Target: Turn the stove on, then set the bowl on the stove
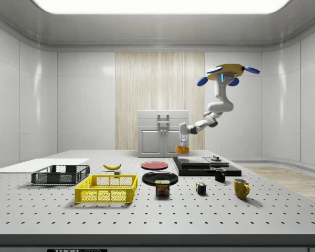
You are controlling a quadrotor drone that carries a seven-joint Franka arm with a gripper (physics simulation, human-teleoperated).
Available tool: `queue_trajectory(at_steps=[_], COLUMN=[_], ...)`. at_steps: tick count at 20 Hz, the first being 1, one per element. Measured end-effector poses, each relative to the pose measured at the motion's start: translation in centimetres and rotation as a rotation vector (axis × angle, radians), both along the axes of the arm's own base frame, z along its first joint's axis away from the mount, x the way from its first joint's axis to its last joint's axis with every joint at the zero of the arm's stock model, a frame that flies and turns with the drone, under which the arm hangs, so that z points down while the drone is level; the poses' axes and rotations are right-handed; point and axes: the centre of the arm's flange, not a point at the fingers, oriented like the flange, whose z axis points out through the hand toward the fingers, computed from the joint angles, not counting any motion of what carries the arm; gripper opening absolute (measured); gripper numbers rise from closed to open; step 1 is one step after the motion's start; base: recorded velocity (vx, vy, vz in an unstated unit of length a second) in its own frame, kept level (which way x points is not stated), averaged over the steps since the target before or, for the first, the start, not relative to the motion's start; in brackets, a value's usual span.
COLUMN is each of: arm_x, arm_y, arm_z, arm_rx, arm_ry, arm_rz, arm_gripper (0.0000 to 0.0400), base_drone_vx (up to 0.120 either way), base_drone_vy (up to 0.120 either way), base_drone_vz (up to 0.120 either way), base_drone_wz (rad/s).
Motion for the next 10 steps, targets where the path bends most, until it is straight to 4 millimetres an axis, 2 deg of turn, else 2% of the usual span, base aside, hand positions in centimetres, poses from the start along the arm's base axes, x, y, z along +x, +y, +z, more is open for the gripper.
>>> queue_trajectory(at_steps=[4,9,10], arm_x=[0.0,0.0,0.0], arm_y=[0.0,0.0,0.0], arm_z=[0.0,0.0,0.0], arm_rx=[0.0,0.0,0.0], arm_ry=[0.0,0.0,0.0], arm_rz=[0.0,0.0,0.0], arm_gripper=[0.01,0.01,0.01], base_drone_vx=[-0.12,-0.12,-0.12], base_drone_vy=[0.0,0.0,-0.08], base_drone_vz=[-0.11,0.0,0.0], base_drone_wz=[0.0,0.0,0.0])
